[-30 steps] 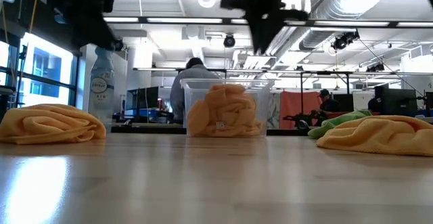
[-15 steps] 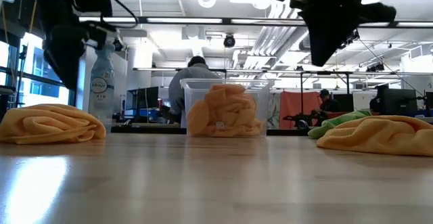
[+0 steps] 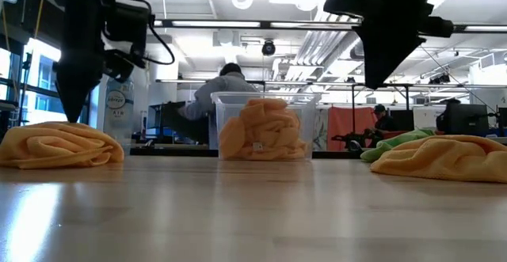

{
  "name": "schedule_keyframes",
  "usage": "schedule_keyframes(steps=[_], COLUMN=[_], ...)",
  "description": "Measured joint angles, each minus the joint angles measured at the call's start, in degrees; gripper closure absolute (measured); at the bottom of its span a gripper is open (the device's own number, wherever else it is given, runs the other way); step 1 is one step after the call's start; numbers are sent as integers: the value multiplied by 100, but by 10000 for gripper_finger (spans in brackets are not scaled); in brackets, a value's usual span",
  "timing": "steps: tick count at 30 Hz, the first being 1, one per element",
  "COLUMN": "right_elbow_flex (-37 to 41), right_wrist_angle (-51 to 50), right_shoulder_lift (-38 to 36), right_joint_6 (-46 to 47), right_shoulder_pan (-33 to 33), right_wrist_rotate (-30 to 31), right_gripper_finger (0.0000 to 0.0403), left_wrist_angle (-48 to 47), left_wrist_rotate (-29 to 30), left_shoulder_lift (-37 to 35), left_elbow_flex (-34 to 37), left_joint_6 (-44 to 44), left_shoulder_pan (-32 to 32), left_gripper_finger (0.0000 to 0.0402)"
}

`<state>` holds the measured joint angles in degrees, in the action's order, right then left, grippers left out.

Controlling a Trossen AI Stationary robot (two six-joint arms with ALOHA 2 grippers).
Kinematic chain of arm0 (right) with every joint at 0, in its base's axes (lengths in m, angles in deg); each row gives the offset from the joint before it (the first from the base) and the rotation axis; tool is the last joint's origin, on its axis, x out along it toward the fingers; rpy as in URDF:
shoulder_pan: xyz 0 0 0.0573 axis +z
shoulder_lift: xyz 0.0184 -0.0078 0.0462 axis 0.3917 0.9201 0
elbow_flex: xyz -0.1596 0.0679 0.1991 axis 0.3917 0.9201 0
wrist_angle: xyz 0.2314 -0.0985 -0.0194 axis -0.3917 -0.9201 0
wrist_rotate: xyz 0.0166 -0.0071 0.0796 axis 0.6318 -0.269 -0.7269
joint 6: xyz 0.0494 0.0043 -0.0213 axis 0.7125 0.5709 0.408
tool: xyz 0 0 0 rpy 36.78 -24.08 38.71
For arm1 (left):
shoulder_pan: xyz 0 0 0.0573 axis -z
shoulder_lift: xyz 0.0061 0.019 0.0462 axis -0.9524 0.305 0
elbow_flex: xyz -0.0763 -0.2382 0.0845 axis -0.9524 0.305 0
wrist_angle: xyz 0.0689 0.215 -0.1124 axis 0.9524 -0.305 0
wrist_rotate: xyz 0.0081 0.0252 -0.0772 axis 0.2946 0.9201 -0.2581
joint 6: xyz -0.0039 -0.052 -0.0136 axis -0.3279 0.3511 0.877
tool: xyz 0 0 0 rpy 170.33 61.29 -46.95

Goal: Sort microfiber towel by color & place in baskets
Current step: Put the orange towel into the top transparent bin

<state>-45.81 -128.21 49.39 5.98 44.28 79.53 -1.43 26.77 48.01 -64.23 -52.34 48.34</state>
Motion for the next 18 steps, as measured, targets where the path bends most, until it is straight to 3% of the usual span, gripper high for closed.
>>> schedule_keyframes(steps=[5, 9, 15, 18], right_elbow_flex=[0, 0, 203, 788], right_wrist_angle=[-545, -815, -475, 31], right_shoulder_lift=[0, -40, -379, -936], right_joint_6=[-210, -769, -1833, -1901], right_shoulder_pan=[-88, -206, -215, -196], right_wrist_rotate=[340, 239, 244, 254], right_gripper_finger=[389, 392, 402, 402], left_wrist_angle=[1, 8, 30, 45], left_wrist_rotate=[0, 31, -36, -223], left_shoulder_lift=[385, 653, 554, 238], left_elbow_flex=[2, 4, 9, 9], left_joint_6=[260, 308, 551, 776], left_shoulder_pan=[0, 0, 25, 84], left_gripper_finger=[284, 291, 386, 390])
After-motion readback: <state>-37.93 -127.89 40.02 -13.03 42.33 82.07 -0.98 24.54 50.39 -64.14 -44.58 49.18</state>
